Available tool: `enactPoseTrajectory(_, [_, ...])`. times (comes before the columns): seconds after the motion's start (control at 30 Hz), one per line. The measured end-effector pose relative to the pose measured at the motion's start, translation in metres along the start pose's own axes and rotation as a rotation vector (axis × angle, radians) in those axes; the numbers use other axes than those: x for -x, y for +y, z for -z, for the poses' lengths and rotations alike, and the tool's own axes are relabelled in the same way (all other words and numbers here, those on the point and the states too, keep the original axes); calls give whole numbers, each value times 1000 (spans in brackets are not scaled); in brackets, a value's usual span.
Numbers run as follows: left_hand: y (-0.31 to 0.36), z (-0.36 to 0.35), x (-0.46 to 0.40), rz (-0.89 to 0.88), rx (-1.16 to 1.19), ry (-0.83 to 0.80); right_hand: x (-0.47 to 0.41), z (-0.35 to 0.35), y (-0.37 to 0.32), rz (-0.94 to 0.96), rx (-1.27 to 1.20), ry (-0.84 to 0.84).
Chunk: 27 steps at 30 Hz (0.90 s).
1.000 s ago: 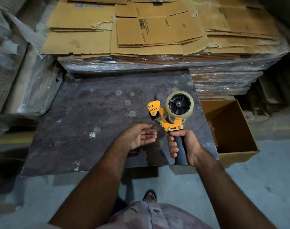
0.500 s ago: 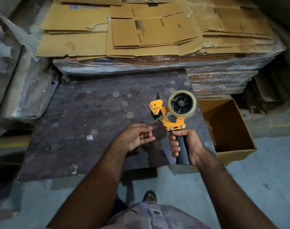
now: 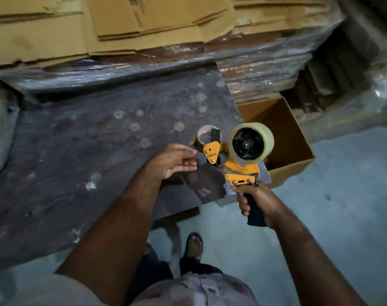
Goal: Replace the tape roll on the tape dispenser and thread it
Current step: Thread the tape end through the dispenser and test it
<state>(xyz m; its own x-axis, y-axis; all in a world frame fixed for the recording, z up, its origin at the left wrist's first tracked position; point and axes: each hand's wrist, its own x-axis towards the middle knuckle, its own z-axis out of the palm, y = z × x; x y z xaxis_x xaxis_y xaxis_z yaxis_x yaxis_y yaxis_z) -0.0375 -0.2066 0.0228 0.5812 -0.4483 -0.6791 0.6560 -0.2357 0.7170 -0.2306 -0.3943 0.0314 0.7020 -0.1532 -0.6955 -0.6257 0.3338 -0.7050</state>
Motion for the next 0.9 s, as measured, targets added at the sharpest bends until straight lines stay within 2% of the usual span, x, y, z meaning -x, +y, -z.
enactPoseTrajectory(0.07, [-18,-21,-4,133,30,-41,4,3,6,-31,-61,-9])
enactPoseTrajectory(0.13, [-38,-36,-3,247,50,-159,7,2,8,-86,-122,-36])
enactPoseTrajectory(0.23, [-58,-58,6,243,161,-278,10,-3,7,-139,-229,-87])
enactPoseTrajectory(0.3, [-60,-67,14,159,307,-254,9,-8,5,-137,-278,-116])
enactPoseTrajectory(0.4, [-50,-61,17,99,449,-124,6,-16,1,-131,-296,-158])
enactPoseTrajectory(0.6, [-23,-14,25,54,383,5,-3,-32,-7,-142,-199,-218])
enactPoseTrajectory(0.9, [-16,21,47,11,351,34,-7,-45,-12,-169,-41,-225])
